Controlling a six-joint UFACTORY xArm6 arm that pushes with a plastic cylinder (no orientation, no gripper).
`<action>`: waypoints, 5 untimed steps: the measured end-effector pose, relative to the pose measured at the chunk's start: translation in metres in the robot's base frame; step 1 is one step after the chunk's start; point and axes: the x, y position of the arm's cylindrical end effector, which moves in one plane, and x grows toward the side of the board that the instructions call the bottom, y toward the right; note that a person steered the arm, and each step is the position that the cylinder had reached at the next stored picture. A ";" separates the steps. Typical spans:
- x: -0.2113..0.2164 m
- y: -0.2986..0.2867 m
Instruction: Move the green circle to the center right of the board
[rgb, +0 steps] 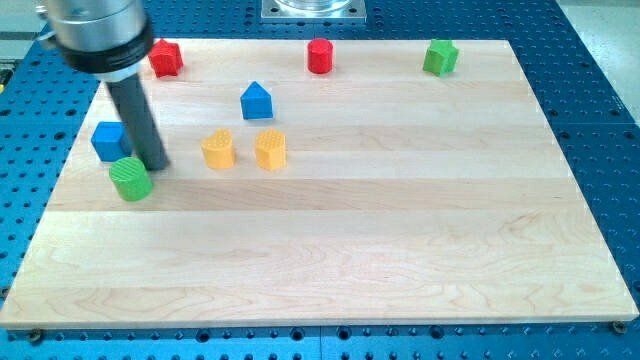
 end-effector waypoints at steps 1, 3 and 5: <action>0.018 -0.025; 0.045 -0.055; 0.046 0.035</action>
